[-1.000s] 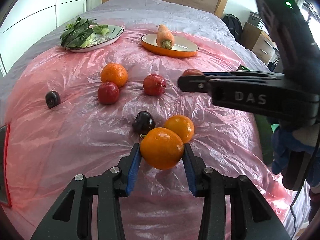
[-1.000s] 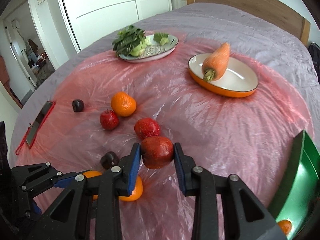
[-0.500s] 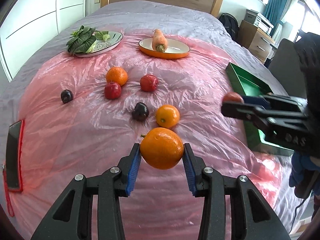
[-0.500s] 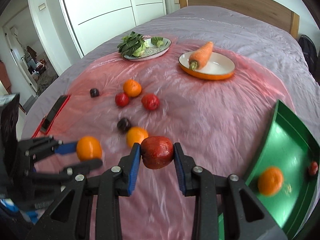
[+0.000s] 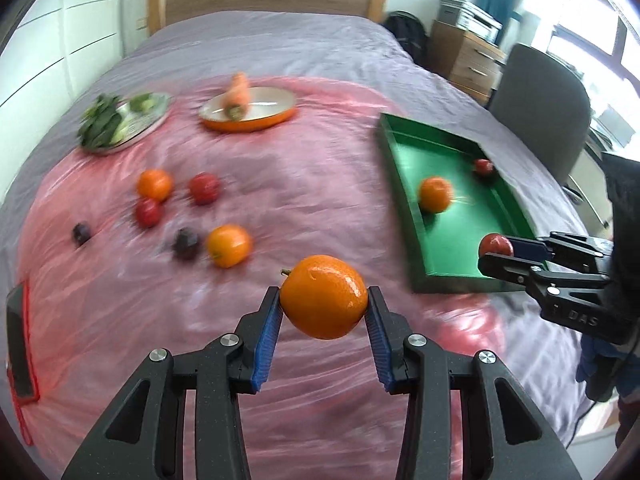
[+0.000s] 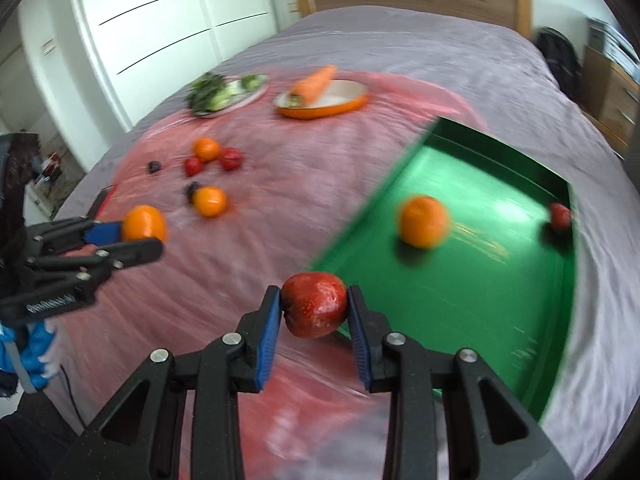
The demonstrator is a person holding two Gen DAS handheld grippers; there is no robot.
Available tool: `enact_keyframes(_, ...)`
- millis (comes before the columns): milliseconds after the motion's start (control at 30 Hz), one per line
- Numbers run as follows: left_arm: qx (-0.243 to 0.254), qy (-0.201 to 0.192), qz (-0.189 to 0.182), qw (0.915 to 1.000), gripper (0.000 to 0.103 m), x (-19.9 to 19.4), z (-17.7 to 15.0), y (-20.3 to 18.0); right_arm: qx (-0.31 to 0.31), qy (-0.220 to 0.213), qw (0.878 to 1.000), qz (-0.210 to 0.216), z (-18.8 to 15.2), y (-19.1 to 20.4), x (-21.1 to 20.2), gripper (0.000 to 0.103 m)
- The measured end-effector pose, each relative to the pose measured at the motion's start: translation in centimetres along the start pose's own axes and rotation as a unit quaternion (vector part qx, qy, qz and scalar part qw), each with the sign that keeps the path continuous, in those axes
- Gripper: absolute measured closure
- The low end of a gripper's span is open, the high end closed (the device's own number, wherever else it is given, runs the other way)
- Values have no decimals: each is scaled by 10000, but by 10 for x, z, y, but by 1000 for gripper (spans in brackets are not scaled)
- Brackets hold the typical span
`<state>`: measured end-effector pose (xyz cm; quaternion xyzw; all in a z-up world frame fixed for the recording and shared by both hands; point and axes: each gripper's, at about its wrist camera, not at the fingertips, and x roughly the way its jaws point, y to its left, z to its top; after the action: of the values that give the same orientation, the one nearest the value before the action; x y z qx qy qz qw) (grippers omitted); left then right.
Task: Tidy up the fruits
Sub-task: 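Carry both fruits into the green tray and open both tools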
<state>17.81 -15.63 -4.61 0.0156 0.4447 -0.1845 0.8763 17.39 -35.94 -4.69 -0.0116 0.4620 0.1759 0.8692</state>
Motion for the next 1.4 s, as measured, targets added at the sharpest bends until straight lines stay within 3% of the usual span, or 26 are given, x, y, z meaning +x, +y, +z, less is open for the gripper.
enact_keyframes(333, 615, 31, -450, 9971, 66, 32, 33, -81, 444, 8, 9973, -593, -21, -76, -11, 55)
enact_keyframes(633, 858, 270, -471, 9948, 66, 67, 44, -111, 598, 11, 9955, -731, -33, -110, -4, 54)
enact_keyframes(1333, 969, 823, -207, 9917, 66, 116, 40, -129, 469, 173, 9942, -956, -44, -115, 10, 53)
enact_keyframes(1367, 975, 830, -202, 9916, 66, 116, 40, -129, 467, 183, 9940, -976, -45, -114, 10, 49)
enact_keyframes(1400, 981, 843, -193, 9914, 66, 116, 40, -129, 467, 196, 9935, -1021, -45, -114, 10, 36)
